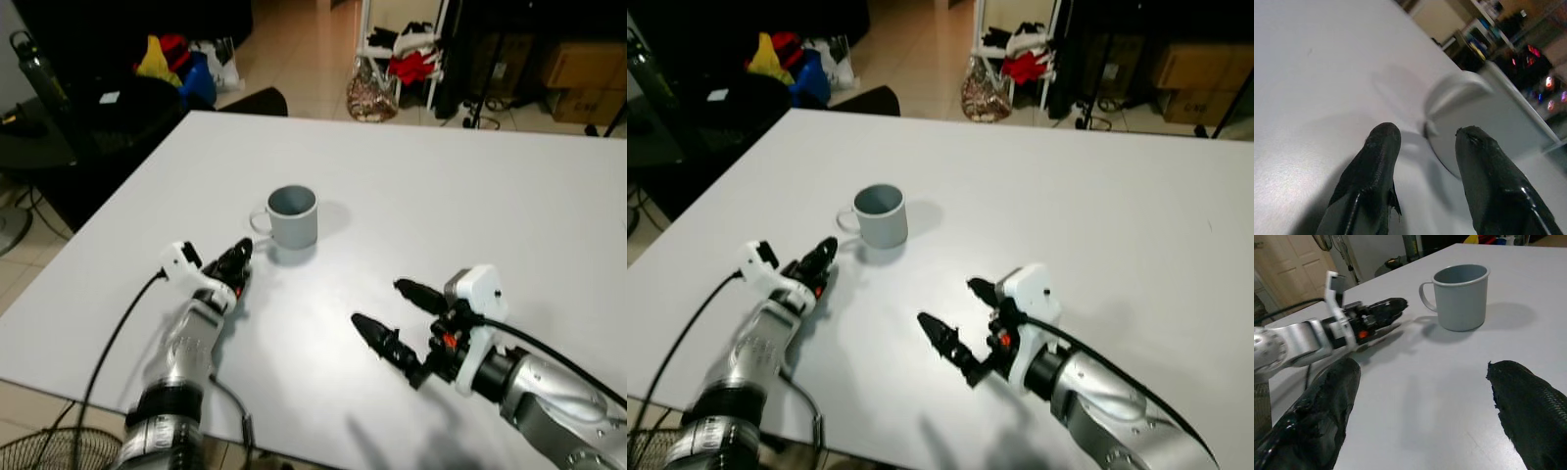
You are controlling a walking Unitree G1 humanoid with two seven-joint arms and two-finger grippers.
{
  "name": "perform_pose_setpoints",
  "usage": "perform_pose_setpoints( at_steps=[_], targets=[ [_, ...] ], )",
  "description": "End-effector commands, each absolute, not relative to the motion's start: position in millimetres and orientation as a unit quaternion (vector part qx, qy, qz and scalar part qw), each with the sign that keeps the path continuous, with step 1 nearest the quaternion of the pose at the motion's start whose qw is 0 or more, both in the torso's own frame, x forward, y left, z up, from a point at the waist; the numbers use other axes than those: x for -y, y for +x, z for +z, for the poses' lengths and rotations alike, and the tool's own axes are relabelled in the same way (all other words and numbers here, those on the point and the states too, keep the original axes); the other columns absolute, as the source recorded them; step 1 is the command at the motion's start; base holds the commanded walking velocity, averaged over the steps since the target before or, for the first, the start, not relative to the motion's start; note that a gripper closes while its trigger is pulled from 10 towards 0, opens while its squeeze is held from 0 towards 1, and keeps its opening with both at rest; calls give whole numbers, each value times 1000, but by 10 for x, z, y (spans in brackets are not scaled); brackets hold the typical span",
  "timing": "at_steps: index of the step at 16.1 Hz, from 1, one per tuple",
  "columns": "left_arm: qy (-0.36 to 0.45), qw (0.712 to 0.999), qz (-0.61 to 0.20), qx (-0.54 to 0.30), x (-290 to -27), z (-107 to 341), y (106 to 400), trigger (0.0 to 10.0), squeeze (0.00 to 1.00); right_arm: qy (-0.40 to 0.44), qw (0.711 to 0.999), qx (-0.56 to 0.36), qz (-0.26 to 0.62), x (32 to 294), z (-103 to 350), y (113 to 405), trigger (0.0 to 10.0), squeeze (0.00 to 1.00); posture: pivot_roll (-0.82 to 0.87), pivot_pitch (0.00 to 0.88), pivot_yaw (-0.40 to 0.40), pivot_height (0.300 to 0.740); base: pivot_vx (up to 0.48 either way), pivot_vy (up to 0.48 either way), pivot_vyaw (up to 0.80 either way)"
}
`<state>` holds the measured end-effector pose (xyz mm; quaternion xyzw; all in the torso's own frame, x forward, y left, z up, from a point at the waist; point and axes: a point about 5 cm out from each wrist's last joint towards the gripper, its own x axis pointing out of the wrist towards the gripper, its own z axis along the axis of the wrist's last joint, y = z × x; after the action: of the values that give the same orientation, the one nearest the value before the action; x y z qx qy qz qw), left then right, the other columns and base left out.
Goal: Setting the table
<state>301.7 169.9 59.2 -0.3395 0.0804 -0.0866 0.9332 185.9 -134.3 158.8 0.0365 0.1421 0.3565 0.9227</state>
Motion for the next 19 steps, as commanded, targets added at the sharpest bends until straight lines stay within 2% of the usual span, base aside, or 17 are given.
perform_pose_setpoints(
  at_steps=[1,4,7,8,9,13,16,19],
  targets=[
    [-291,948,-115,-66,-1672,729,3010,10000,0,35,925,-140,351,1338,1585,1846,10000,0,-10,0,117,740,0,0,0],
    [-213,964,-150,-59,-1676,855,2842,10000,0,28,935,-138,325,1351,1551,1858,10000,0,-1,0,112,740,0,0,0],
    [-50,985,-161,-27,-1711,1095,2656,10000,0,14,966,-124,227,1411,1486,1934,10000,0,4,0,115,740,0,0,0],
    [-29,989,-146,-13,-1696,1244,2602,10000,0,20,977,-115,176,1434,1465,1969,10000,835,4,0,115,740,0,0,0],
    [-13,991,-130,17,-1664,1423,2596,10000,0,17,985,-114,132,1449,1430,2007,10000,1000,25,0,109,740,0,0,800],
    [39,989,-140,24,-1575,1481,2596,10000,0,23,991,-84,104,1485,1482,2055,10000,1000,27,0,111,740,0,0,800],
    [26,990,-136,28,-1525,1607,2568,10000,0,0,995,-73,63,1585,1524,2072,10000,1000,32,0,115,740,0,0,800],
    [34,989,-142,21,-1483,1583,2560,10000,0,28,994,-65,81,1508,1547,2068,10000,1000,35,0,113,740,0,0,800]
  ],
)
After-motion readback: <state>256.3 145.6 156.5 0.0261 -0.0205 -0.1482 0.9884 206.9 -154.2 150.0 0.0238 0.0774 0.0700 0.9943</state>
